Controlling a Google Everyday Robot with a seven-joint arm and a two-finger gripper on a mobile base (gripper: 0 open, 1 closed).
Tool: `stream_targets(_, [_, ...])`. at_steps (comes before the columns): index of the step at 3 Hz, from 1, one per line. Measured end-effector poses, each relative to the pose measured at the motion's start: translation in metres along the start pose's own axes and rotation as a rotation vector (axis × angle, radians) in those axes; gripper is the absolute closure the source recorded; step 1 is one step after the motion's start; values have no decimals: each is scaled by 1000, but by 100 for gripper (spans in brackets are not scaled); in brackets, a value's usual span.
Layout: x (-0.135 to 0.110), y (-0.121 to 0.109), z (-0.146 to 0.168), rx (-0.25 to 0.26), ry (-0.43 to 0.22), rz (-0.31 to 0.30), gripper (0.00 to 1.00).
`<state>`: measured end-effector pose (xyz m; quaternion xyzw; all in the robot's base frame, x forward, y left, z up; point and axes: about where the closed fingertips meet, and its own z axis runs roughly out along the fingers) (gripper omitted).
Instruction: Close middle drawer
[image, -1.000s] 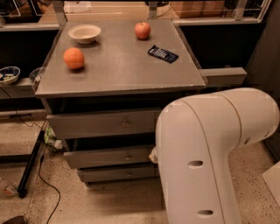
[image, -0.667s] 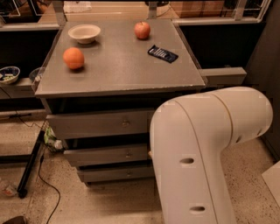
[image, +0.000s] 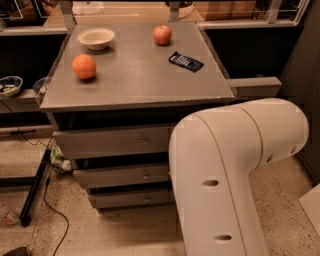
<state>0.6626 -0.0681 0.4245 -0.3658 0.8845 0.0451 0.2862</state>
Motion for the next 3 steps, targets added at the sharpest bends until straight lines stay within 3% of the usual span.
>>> stream_targets(1, [16,5,-14,-14,11,22,100])
stream_targets(2, [61,7,-48,-16,51,86,100])
stream_targets(3, [67,8,-51,-17,59,90,81])
